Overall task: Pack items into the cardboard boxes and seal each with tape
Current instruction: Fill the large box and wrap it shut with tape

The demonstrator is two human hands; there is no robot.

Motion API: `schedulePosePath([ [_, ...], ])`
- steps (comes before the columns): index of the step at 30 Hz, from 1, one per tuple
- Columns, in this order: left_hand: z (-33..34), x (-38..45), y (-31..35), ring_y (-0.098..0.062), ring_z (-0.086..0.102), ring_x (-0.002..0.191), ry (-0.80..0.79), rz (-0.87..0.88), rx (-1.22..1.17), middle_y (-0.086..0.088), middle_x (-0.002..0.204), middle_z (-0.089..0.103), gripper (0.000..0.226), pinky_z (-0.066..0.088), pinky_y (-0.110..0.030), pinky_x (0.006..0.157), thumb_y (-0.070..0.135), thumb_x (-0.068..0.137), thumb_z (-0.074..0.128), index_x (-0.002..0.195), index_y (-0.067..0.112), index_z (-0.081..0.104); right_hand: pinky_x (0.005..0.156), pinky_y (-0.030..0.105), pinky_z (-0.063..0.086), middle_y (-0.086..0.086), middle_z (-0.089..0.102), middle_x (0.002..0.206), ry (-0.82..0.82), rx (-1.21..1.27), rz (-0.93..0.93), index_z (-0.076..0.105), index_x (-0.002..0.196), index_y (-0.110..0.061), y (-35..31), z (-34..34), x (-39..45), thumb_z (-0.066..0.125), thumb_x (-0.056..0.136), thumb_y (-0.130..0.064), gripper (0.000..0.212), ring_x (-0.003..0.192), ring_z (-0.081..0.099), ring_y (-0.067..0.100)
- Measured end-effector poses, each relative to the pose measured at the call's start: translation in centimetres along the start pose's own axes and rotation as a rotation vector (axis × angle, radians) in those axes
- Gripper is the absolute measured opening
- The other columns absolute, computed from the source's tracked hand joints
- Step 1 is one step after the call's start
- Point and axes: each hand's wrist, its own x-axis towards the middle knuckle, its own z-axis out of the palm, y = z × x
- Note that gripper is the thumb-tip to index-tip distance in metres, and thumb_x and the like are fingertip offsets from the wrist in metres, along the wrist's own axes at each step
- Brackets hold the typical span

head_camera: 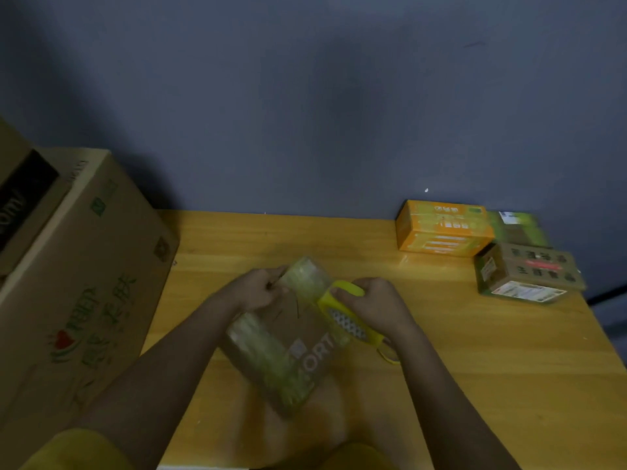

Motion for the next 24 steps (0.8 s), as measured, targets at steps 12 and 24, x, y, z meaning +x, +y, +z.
schedulePosePath([
  [12, 8.6, -1.5, 0.5, -0.027, 0.035, 0.132, 0.221, 0.050, 0.178, -0.005, 0.148, 0.034, 0.061, 0.036, -0.037, 0.101, 0.052, 0.097, 0.039, 0.146, 0.017, 0.029, 0.060, 0.034, 0.051, 0.009, 0.068, 0.085, -0.028, -0.121, 0.079, 0.054, 0.134, -0.013, -2.7, 1.4, 0.6, 0.055, 0.088, -0.061, 0.067, 0.071, 0.065, 0.023],
  [24, 10.0, -1.5, 1.0, -0.030, 0.015, 0.141, 0.082, -0.159, 0.261, -0.005, 0.157, 0.008, 0.123, 0.017, -0.050, 0.111, 0.085, 0.069, 0.049, 0.151, 0.022, -0.017, 0.102, 0.040, 0.043, -0.010, 0.030, 0.155, -0.236, 0.092, -0.142, 0.028, 0.149, -0.036, -0.2, 0.4, -1.5, 0.074, 0.081, -0.042, 0.083, 0.138, 0.036, 0.019],
])
